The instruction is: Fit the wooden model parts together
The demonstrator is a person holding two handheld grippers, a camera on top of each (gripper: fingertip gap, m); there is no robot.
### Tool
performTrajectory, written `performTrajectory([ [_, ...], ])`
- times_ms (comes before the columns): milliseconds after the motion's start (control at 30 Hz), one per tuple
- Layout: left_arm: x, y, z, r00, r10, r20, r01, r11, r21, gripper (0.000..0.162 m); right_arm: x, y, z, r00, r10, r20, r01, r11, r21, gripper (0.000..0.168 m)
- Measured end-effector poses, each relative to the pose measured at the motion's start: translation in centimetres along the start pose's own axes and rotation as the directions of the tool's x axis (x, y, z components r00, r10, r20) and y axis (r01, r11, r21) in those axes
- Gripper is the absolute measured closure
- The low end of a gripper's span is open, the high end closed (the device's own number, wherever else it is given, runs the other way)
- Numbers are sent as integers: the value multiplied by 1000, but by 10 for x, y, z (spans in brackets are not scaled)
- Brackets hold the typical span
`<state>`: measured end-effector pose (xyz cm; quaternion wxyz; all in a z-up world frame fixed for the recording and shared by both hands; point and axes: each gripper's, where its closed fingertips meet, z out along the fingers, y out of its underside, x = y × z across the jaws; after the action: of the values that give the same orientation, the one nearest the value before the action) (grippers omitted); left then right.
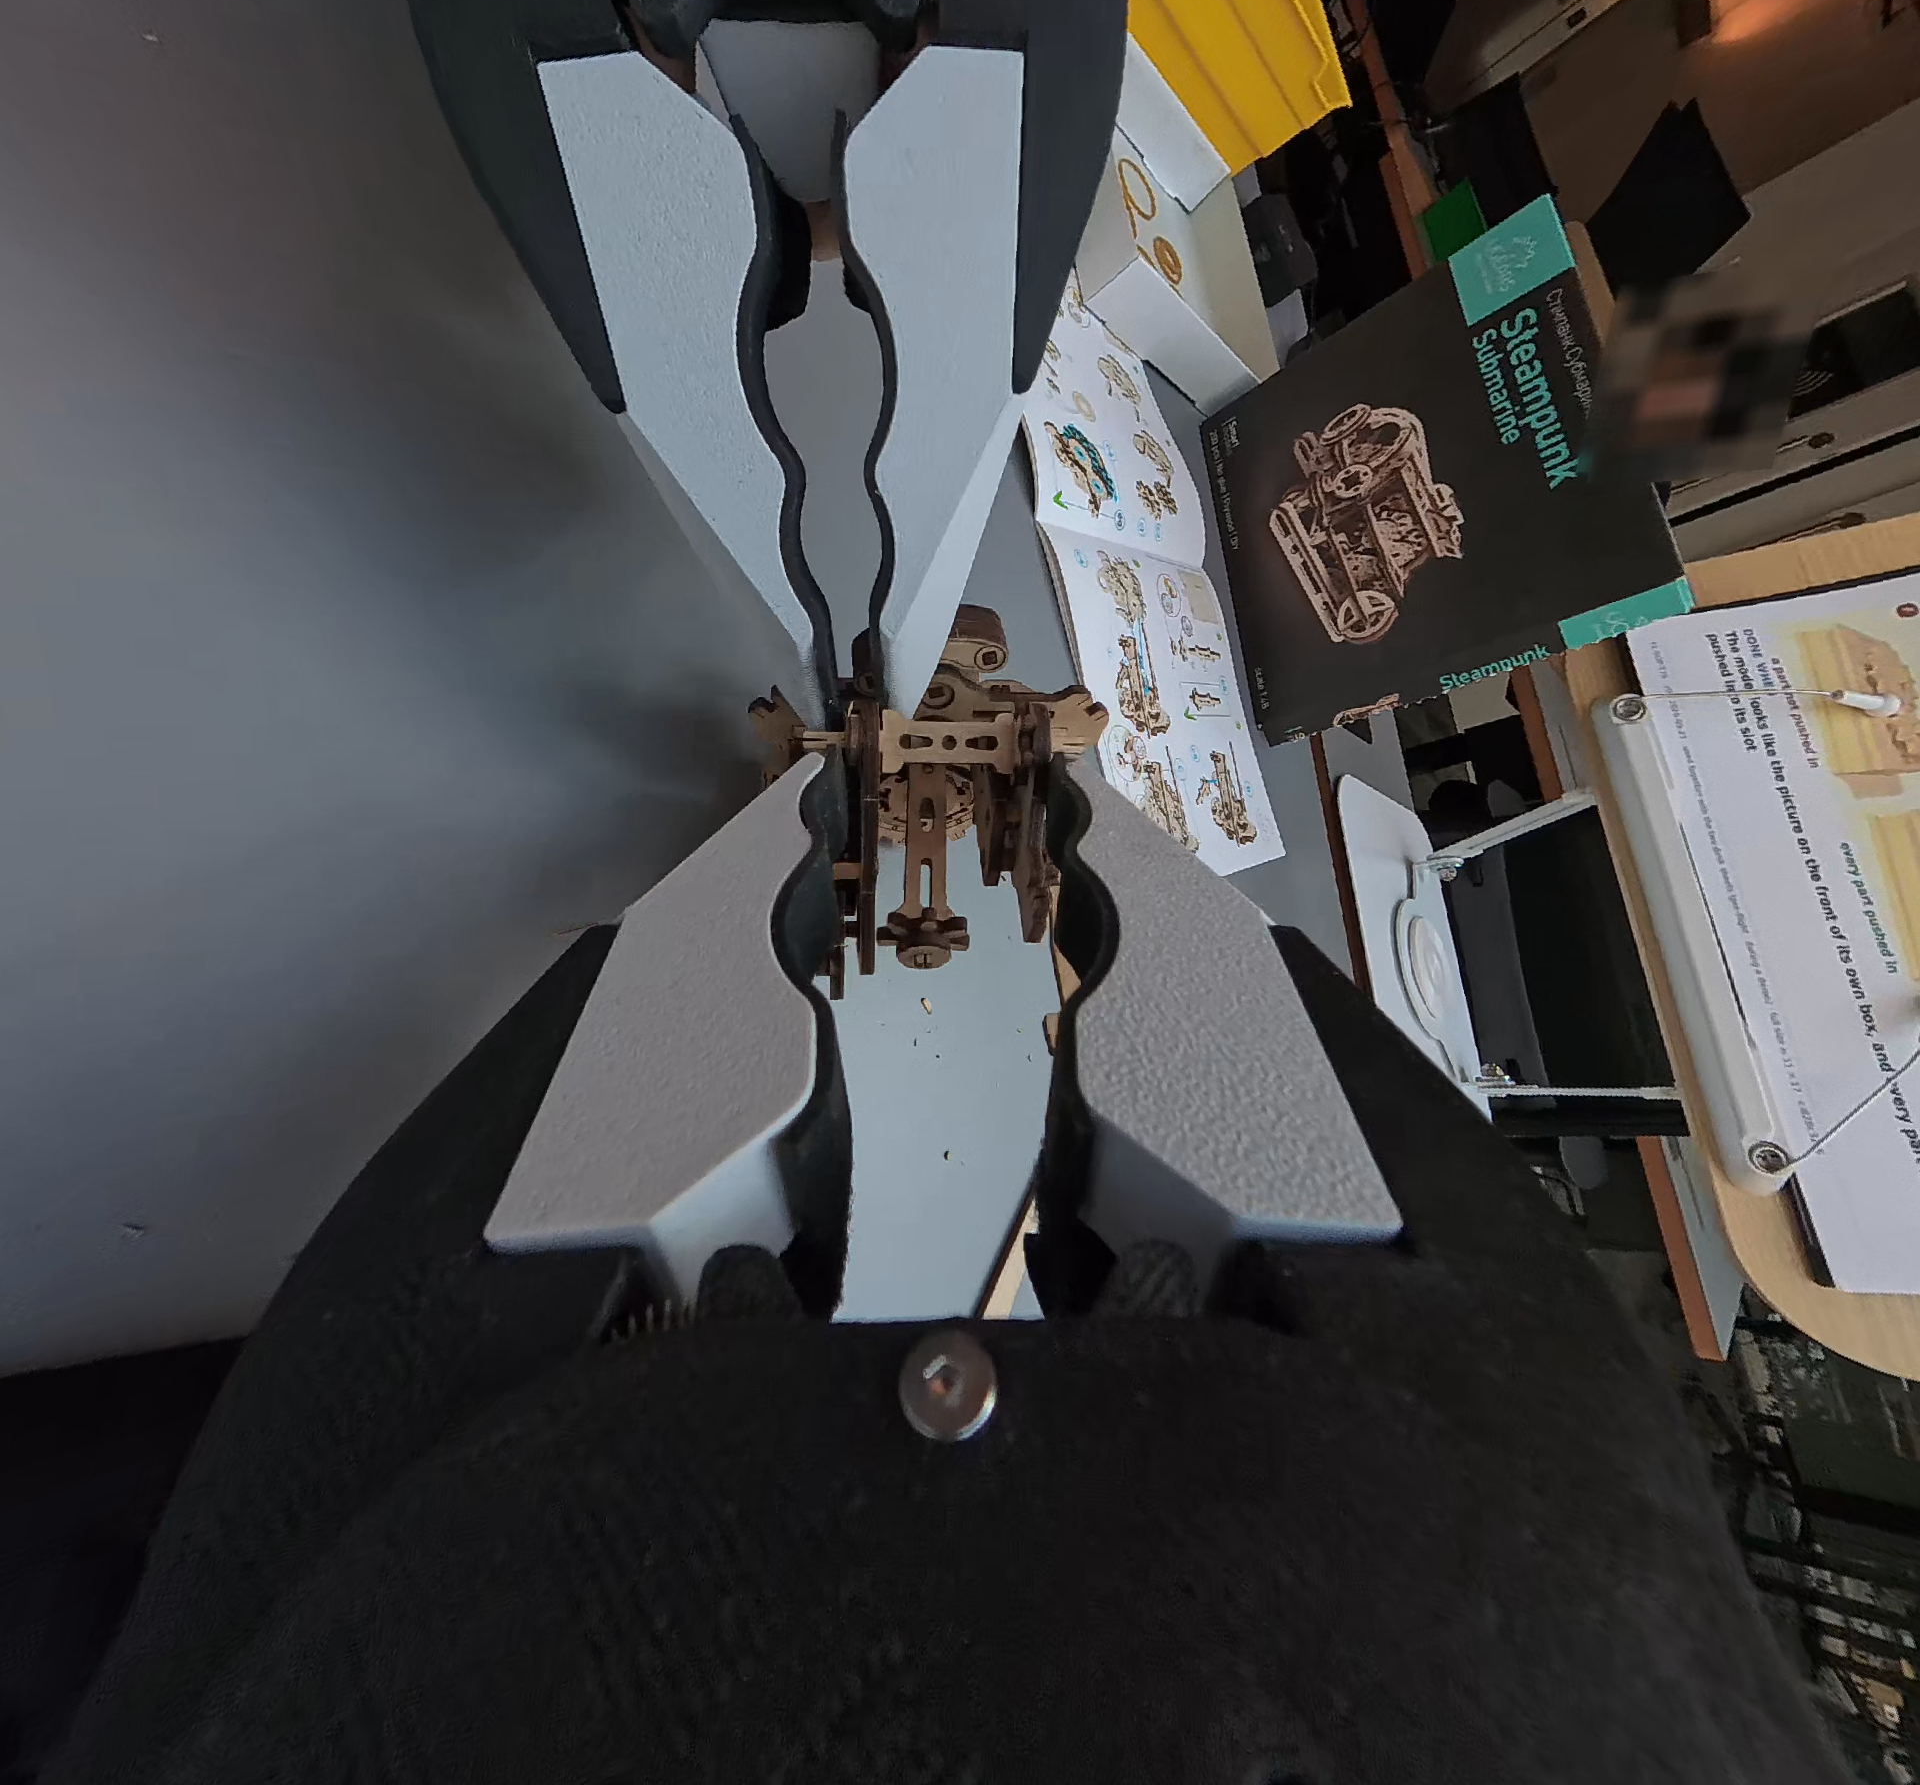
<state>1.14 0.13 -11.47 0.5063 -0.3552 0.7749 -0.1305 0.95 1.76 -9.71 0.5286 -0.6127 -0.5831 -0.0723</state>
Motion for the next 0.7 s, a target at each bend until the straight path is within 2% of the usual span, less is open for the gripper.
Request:
performTrajectory([
  [267, 3, -4, -2, 998, -53, -45, 54, 998, 16, 159, -2, -2, -2, 1000, -8, 25, 7, 1000, 25, 132],
  [700, 4, -3, -5, 997, -50, -65, 52, 998, 30, 159, -4, -3, 0, 999, -31, 11, 31, 1000, -5, 131],
])
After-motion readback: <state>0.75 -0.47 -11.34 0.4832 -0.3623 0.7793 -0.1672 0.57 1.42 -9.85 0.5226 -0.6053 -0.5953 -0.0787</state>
